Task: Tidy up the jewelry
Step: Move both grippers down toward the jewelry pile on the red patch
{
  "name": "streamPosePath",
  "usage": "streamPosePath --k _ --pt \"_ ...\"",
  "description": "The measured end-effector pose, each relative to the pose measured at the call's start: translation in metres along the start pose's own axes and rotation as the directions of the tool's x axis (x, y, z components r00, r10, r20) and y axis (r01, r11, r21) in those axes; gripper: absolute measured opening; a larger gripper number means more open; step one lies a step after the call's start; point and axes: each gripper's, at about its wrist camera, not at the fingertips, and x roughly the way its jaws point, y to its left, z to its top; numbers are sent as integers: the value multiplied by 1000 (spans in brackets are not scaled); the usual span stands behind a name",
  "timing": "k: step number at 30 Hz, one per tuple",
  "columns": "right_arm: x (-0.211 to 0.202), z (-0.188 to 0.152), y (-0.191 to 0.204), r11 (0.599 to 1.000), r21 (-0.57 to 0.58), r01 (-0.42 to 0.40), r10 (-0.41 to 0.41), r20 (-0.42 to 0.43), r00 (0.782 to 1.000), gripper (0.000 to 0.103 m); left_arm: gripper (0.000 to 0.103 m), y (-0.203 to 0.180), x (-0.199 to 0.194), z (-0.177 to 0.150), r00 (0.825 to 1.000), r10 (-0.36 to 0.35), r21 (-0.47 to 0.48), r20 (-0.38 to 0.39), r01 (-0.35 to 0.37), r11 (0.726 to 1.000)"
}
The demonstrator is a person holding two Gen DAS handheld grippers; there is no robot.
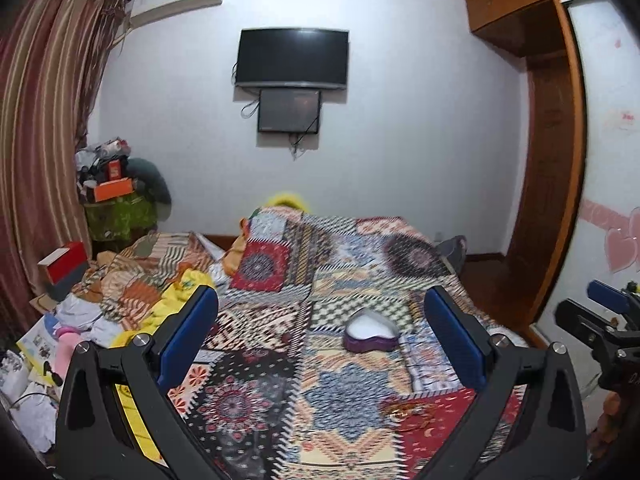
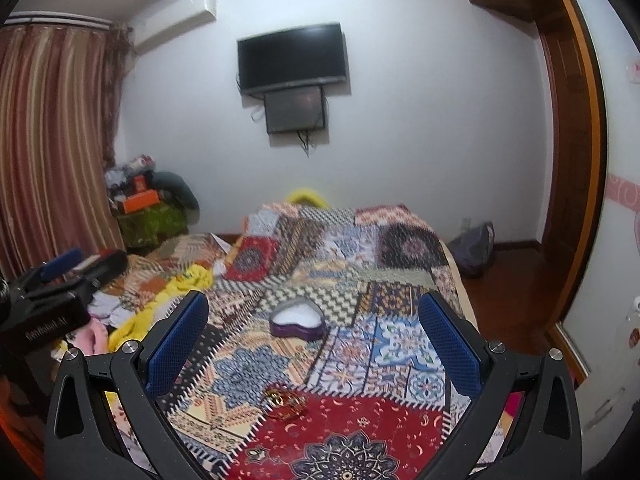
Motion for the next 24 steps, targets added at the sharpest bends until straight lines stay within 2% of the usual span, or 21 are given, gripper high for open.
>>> streamPosePath --k 7,11,16,19,21,24 --pt "45 -24 -16 1000 -4 28 -28 -155 987 103 103 25 46 -23 988 50 5 -149 -50 999" --pt "65 -42 -17 999 -26 26 -31 -248 968 103 103 35 75 -46 965 33 -12 -259 -37 999" --pt "88 -70 -19 1000 -6 -16 12 -367 930 103 102 36 105 -75 933 22 -9 -358 -27 1000" --pt "101 -81 -24 999 36 -39 50 -412 910 93 96 36 118 -87 915 -7 -24 -402 -3 1000" --pt "109 -88 -24 997 56 -50 69 -443 894 80 85 35 127 -95 900 -27 -40 -436 11 999" --pt "117 -96 -21 995 70 -68 93 -478 873 68 82 35 141 -109 874 -64 -72 -481 33 997"
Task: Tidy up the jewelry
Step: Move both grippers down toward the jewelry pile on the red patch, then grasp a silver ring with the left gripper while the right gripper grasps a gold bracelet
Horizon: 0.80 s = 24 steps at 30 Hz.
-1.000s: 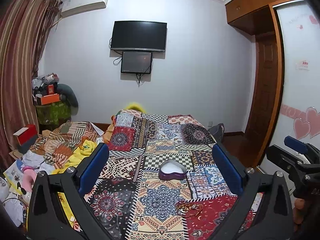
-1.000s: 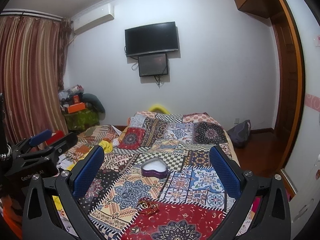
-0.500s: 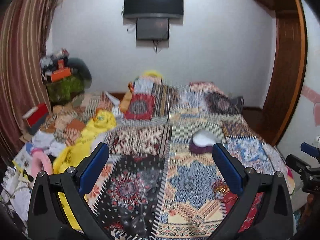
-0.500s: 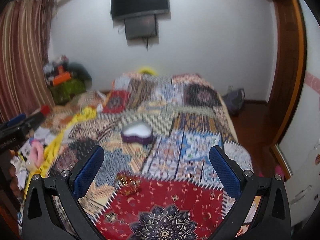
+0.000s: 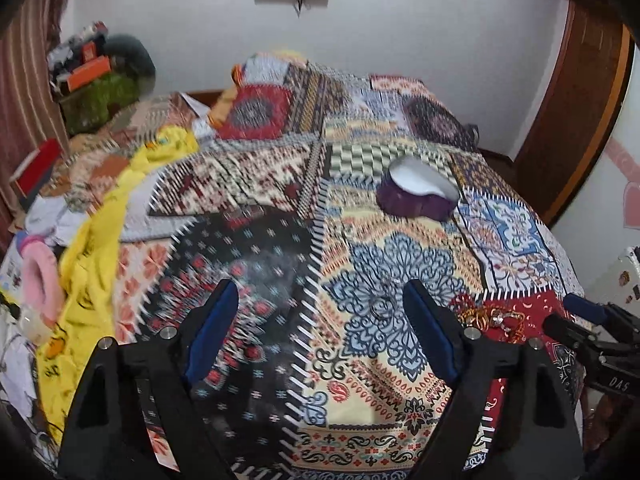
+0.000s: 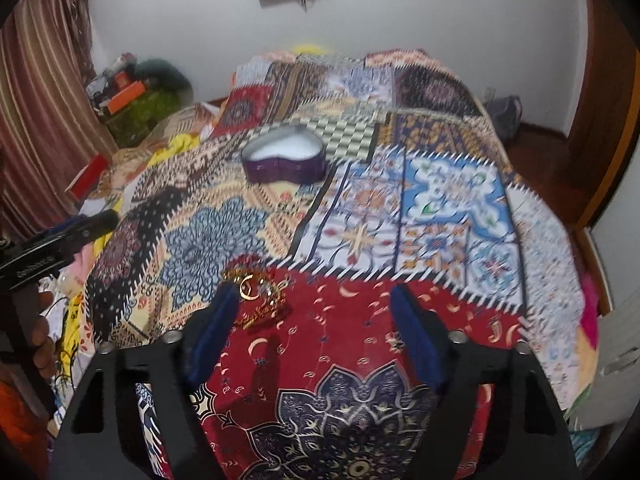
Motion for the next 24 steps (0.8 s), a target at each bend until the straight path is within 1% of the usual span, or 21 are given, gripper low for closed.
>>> streamPosePath --k 3,4,6,7,10,11,12,14,16,18,20,24 --pt "7 -3 5 1000 -11 -22 21 -32 999 66 76 -1 11 -5 998 -41 -11 -42 41 999" --pt "10 -3 7 999 -16 -29 28 -39 999 65 75 -2 16 -7 997 -52 -14 -55 52 999" --pt "13 -4 11 999 -21 -49 48 -51 998 59 75 -3 23 -9 995 -61 -23 -76 59 998" --pt "16 -3 12 998 -24 -58 57 -59 997 58 75 -4 27 -10 994 -70 -25 -86 68 997" --pt "23 -4 16 997 -17 -76 74 -78 994 56 67 -7 34 -13 989 -95 -23 -111 93 995" --pt "25 -4 17 997 -12 -78 77 -84 994 53 64 -8 36 -13 988 -103 -20 -118 102 995" --pt "28 -4 17 997 -7 -81 80 -91 993 46 63 -10 39 -14 986 -110 -15 -124 109 994" --pt "32 -4 16 997 0 -80 80 -105 991 40 63 -13 41 -15 984 -120 -6 -132 120 993" --pt "33 -4 15 997 10 -82 82 -107 991 35 62 -16 44 -16 981 -132 5 -139 134 991" --pt "34 -4 14 996 11 -88 89 -110 990 23 60 -19 46 -18 979 -141 17 -145 145 989" --pt "34 -4 14 995 15 -98 99 -115 988 18 60 -22 49 -18 977 -151 26 -151 156 987" --pt "33 -5 14 996 10 -93 93 -103 990 15 59 -25 53 -17 973 -167 29 -161 174 984"
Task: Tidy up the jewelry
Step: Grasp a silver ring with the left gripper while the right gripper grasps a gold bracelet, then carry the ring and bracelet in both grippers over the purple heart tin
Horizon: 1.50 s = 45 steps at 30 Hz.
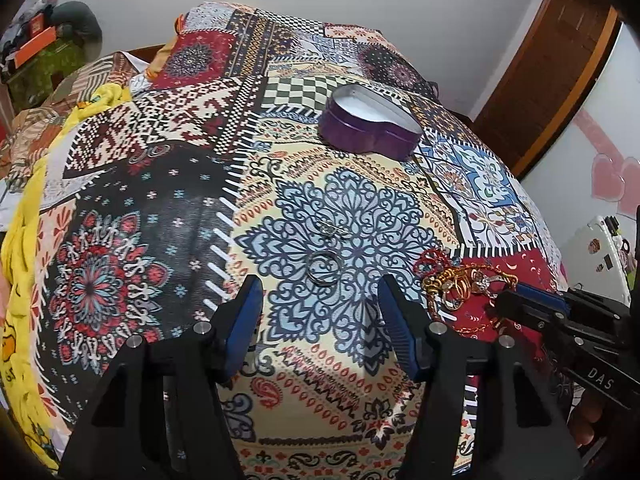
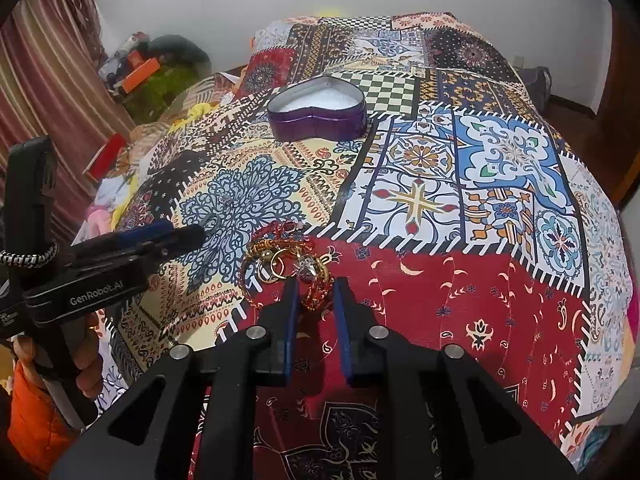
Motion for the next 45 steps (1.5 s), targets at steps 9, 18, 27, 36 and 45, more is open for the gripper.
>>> streamPosePath --k 9,18,27,36,45 --pt "-9 4 -2 1000 -12 -8 9 36 999 8 47 -2 8 2 1000 -17 15 -20 17 1000" --pt "-18 10 -6 1000 -7 -2 2 73 997 8 36 -5 18 9 1000 12 9 -10 -12 1000" --pt "-25 22 -8 1000 4 -9 9 111 994 8 21 -9 12 11 999 41 16 14 -41 999" --pt "-40 39 -9 1000 3 13 -13 183 983 8 21 -16 -21 18 994 39 35 97 -43 998" --pt "-52 58 -16 999 6 47 -47 247 968 8 21 -26 -35 37 986 27 65 165 -38 997"
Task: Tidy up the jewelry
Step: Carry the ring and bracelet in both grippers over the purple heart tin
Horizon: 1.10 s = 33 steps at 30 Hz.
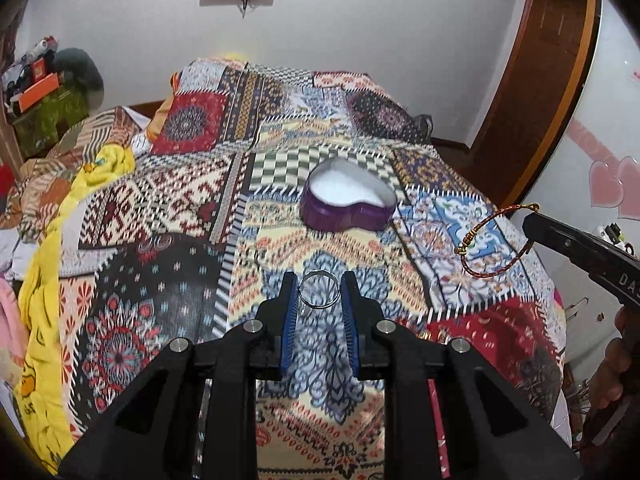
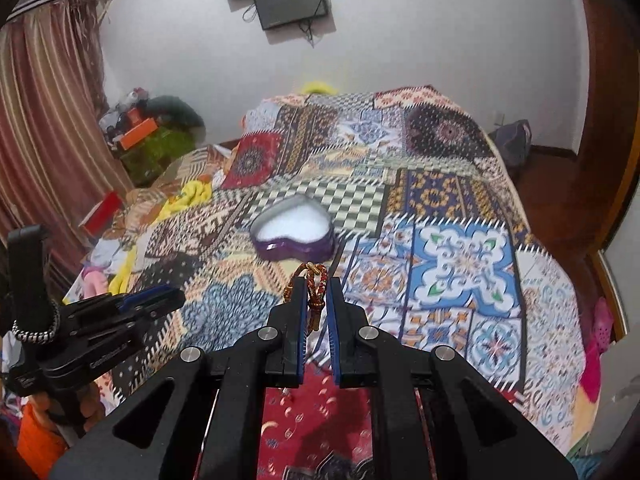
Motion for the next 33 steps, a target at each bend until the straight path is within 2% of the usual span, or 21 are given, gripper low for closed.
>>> streamPosePath --k 8,17,33 --pt "4 23 -5 1000 7 12 -13 55 998 8 21 -9 5 28 998 -1 41 58 -1 999" --pt "23 41 1 1000 -19 -3 5 74 997 8 21 -13 23 53 997 -3 66 82 -3 998" --pt "87 71 11 989 -136 -64 63 -13 998 8 21 -7 77 71 999 -11 108 33 8 994"
